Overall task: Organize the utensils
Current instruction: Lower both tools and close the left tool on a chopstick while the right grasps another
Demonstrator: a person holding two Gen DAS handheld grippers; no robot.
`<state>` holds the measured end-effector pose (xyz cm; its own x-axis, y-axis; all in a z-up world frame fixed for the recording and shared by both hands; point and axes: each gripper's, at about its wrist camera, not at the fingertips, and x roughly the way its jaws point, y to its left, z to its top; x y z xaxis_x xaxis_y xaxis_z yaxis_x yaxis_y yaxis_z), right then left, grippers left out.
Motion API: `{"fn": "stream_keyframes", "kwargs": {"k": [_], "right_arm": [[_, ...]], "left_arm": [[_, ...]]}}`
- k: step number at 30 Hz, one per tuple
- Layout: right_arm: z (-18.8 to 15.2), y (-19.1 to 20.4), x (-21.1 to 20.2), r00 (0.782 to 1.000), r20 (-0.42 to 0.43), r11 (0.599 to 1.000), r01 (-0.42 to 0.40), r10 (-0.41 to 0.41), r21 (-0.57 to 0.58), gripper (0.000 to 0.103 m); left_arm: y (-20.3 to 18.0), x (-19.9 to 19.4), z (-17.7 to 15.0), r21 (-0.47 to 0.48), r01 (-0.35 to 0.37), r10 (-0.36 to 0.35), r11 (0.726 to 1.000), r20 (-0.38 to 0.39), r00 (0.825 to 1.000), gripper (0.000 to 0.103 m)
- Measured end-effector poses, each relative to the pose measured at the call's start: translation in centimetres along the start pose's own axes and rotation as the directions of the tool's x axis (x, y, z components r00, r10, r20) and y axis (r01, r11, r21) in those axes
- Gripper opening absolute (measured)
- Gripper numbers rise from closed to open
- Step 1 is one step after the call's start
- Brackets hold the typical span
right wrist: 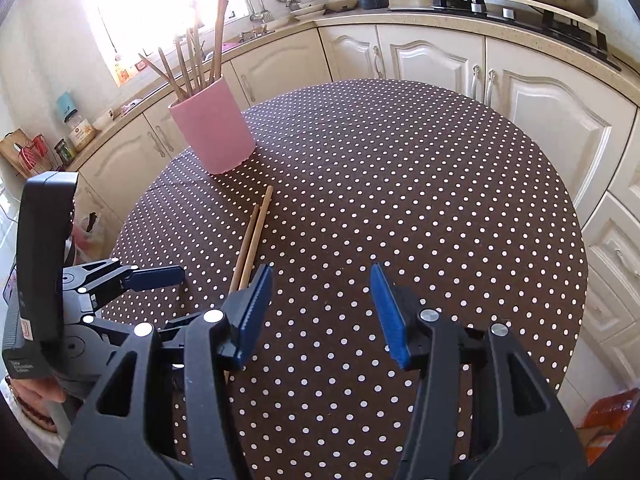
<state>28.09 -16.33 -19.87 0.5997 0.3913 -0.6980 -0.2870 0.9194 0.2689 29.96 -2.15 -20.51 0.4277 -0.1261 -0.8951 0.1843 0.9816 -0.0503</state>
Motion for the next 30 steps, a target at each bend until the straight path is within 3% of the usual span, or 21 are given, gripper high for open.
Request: {"fn": "stream_keyframes", "kwargs": {"k": [14, 18, 21, 23, 30], "right_arm": [[0.5, 0.6, 0.4, 1.000, -0.020, 1.000, -0.003, 0.003, -0.015, 0.053], [0.7, 0.5, 0.6, 1.000, -0.020, 1.000, -0.004, 0.004, 0.002, 0.053], [0.7, 0.3, 0.4, 1.000, -0.021, 1.000, -0.004, 0.005, 0.006, 0.053], [0.8, 0.3, 0.4, 1.000, -0.024, 1.000, -0.002, 0.002, 0.008, 0.053], [1.6, 1.3, 1.3, 0.999, -0.051, 1.000, 0.000, -0.001, -0.014, 0.053]], "left_arm": [[0.6, 0.4, 1.7, -0.007, -0.020, 0.019, 1.000, -0.065, 0.998, 0.075], [-0.5, 1.1, 2.3, 0.021, -0.086, 0.087, 0.996, -0.064, 0.994, 0.076], [-0.2, 1.2, 2.5, 0.014, -0.069, 0.069, 0.998, -0.063, 0.996, 0.075], [0.1, 1.1, 2.4, 0.032, -0.061, 0.062, 0.998, -0.051, 0.997, 0.070], [2.7, 0.2, 1.9, 0.050, -0.052, 0.054, 0.997, -0.039, 0.998, 0.029]]}}
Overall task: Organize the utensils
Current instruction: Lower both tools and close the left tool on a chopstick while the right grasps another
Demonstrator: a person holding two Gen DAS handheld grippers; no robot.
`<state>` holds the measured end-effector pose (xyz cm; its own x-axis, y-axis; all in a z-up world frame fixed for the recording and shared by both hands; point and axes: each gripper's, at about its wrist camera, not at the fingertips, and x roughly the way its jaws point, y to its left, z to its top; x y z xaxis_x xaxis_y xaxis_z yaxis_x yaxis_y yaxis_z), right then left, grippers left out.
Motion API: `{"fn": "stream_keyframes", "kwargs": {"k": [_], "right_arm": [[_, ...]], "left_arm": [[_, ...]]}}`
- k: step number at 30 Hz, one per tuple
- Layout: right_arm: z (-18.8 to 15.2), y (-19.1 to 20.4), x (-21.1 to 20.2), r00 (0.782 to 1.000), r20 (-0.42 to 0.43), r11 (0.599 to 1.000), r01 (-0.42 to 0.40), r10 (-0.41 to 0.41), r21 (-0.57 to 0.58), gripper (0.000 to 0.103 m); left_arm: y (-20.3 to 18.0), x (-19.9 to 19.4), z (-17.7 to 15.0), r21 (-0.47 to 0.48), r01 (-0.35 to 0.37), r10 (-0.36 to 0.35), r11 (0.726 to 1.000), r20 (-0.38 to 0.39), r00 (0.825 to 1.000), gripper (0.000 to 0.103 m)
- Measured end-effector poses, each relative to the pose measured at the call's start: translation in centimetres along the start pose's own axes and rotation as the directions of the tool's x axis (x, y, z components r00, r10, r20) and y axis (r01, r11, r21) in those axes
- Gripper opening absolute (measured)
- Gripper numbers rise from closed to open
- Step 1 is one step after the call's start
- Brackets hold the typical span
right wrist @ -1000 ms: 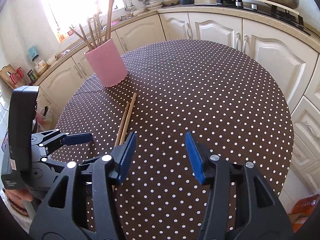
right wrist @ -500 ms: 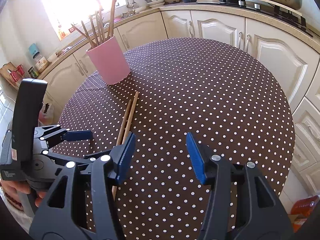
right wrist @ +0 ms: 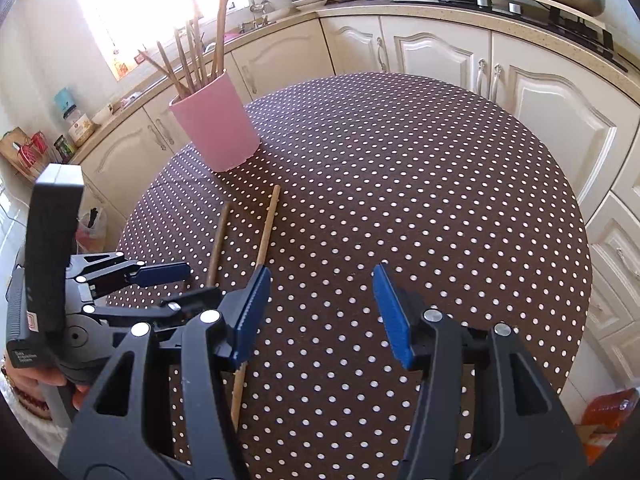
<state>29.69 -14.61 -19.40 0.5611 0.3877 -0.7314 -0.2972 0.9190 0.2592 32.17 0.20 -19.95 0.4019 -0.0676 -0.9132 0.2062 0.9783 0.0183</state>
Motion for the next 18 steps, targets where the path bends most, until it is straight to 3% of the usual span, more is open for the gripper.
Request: {"fn": "stream_keyframes", "kwargs": {"k": [4, 7, 15, 18], "right_arm": [[0.4, 1.5, 1.4, 0.999, -0.053, 0.999, -0.014, 0.012, -0.030, 0.053], [1.1, 2.4, 2.6, 0.994, -0.103, 0.998, -0.025, 0.019, -0.052, 0.053], [2.9, 4.8, 5.9, 0.970, -0.243, 0.993, -0.010, -0.020, -0.121, 0.053], [3.1, 5.7, 7.2, 0.949, -0.304, 0.983, 0.032, -0.086, -0.180, 0.042]], "left_arm": [[1.3, -0.1, -0.3, 0.005, 0.008, -0.008, 1.000, 0.014, 1.000, 0.015], [2.4, -0.1, -0.3, 0.000, 0.014, -0.014, 1.000, 0.015, 1.000, 0.011], [5.4, 0.1, -0.3, -0.041, 0.020, -0.019, 0.999, 0.028, 0.999, 0.009], [5.5, 0.0, -0.5, -0.035, 0.023, -0.022, 0.999, 0.029, 0.999, 0.009]]}}
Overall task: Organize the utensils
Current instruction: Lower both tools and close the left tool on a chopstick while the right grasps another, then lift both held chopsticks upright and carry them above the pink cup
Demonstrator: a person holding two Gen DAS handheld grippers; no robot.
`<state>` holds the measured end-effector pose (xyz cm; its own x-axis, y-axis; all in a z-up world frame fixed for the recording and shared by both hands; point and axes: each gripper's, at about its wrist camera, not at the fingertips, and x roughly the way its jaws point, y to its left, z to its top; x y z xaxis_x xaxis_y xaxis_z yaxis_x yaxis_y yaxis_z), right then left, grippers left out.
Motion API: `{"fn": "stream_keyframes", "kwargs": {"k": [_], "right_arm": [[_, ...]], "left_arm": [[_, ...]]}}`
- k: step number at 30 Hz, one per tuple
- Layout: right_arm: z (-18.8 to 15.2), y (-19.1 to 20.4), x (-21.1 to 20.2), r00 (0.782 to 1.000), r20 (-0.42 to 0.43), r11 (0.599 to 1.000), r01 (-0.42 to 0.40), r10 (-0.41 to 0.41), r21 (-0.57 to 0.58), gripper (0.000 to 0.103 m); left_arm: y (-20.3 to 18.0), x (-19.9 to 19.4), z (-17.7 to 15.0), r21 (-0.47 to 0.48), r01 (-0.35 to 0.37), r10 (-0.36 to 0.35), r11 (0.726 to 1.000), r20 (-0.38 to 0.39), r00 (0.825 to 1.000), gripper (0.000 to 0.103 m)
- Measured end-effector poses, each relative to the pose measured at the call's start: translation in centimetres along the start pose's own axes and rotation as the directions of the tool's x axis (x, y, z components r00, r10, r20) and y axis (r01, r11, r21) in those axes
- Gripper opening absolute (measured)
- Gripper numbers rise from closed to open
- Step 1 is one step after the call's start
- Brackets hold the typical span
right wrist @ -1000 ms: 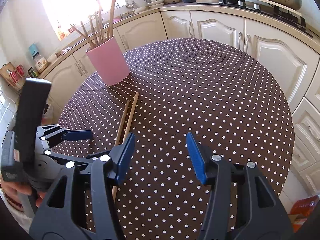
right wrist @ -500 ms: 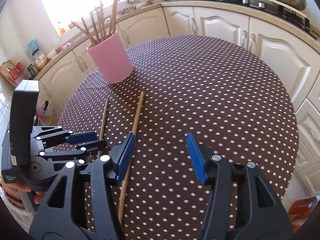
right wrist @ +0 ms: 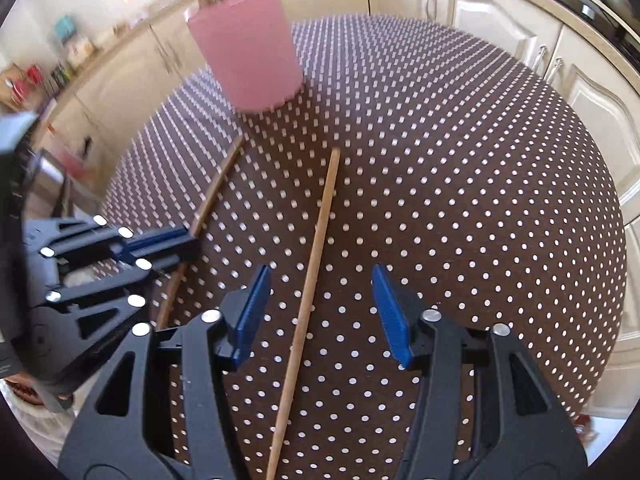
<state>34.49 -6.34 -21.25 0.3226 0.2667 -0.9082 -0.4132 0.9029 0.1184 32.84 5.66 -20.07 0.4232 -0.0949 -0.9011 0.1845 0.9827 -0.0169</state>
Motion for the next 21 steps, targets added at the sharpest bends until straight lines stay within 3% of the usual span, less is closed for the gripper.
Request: {"fn": "stream_keyframes", "kwargs": {"k": [6, 10, 16, 21], "right_arm": [[0.9, 1.4, 0.6, 0.996, -0.065, 0.992, 0.061, -0.069, -0.107, 0.031], [1.3, 2.3, 0.9, 0.993, -0.099, 0.984, 0.050, -0.067, -0.172, 0.019], [1.7, 2.4, 1.3, 0.992, -0.117, 0.984, 0.037, -0.058, -0.172, 0.006], [1.9, 1.2, 0.6, 0.994, -0.103, 0.988, 0.017, -0.033, -0.153, 0.006]], "left_arm": [[-1.5, 0.4, 0.4, 0.010, -0.017, 0.017, 1.000, 0.009, 1.000, 0.009], [-2.9, 0.8, 0.7, 0.039, -0.038, 0.038, 0.999, 0.004, 0.999, 0.009], [-2.5, 0.8, 1.0, 0.025, -0.009, 0.010, 1.000, -0.016, 1.000, 0.009], [-1.9, 0.9, 0.9, 0.024, 0.001, -0.001, 1.000, 0.000, 1.000, 0.008]]}}
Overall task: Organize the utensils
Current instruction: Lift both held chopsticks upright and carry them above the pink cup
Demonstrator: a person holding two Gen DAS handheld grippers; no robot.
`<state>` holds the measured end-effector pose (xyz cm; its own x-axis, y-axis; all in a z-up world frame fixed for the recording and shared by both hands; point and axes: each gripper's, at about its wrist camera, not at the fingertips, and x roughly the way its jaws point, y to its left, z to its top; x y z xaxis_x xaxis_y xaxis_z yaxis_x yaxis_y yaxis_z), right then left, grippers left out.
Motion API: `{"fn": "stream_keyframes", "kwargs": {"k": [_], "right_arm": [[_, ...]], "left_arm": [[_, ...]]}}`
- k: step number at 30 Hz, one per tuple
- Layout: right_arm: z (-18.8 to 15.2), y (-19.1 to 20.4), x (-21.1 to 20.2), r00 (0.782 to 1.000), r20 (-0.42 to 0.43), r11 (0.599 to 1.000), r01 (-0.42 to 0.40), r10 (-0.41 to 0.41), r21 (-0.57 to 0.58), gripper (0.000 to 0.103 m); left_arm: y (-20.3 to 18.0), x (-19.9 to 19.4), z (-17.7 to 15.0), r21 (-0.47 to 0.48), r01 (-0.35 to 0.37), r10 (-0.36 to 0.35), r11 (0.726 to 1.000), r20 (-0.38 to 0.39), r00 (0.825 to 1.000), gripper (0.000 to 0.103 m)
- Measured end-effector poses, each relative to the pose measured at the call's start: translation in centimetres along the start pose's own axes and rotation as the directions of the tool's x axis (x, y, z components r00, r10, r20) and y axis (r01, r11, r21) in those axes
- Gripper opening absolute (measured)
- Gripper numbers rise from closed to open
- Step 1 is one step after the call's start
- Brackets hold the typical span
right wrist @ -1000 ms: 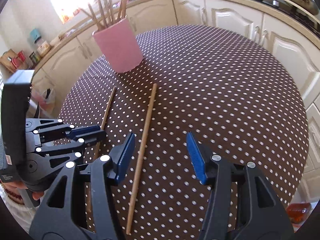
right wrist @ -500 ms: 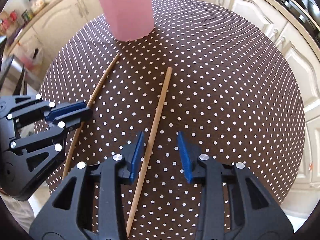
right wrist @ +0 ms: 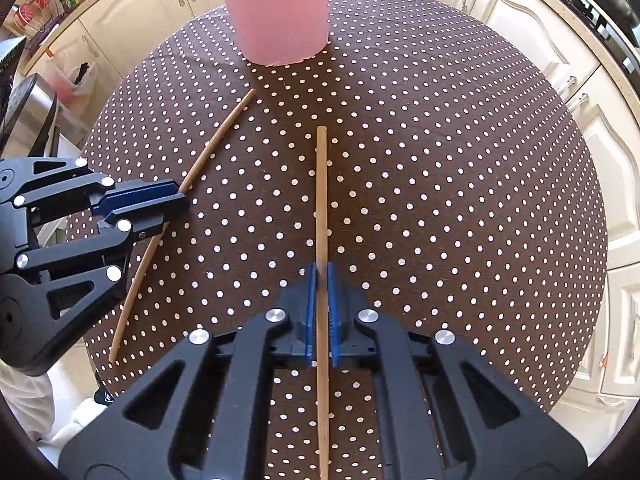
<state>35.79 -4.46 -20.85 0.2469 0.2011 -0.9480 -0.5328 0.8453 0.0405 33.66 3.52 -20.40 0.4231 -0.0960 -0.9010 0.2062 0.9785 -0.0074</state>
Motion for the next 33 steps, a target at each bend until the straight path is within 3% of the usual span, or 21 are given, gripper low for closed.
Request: {"fn": "stream_keyframes", "kwargs": {"k": [3, 12, 19, 26, 33], "right_arm": [[-1.1, -0.1, -0.4, 0.998, 0.051, 0.999, 0.031, -0.030, -0.028, 0.006], [-3.3, -0.5, -2.6, 0.982, 0.187, 0.999, -0.019, 0.013, 0.028, 0.006], [-4.6, -1.3, -6.4, 0.944, 0.325, 0.997, -0.071, 0.059, 0.023, 0.006], [-5.3, -2.6, -9.9, 0.882, 0.463, 0.991, -0.122, 0.083, 0.055, 0.006], [-5.3, -1.2, -12.0, 0.813, 0.577, 0.989, -0.135, 0.080, 0.054, 0.006]], "left_arm": [[0.1, -0.1, -0.3, 0.005, -0.004, 0.004, 1.000, 0.018, 1.000, 0.008], [0.5, -1.2, -0.9, -0.034, 0.032, -0.029, 0.999, 0.096, 0.995, 0.005], [1.3, -4.0, -1.3, -0.100, 0.045, -0.023, 0.994, 0.211, 0.977, 0.005], [2.3, -7.8, -2.1, -0.164, 0.103, -0.037, 0.981, 0.365, 0.930, 0.005], [2.5, -12.2, -2.7, -0.155, 0.151, -0.046, 0.976, 0.532, 0.845, 0.005]]}}
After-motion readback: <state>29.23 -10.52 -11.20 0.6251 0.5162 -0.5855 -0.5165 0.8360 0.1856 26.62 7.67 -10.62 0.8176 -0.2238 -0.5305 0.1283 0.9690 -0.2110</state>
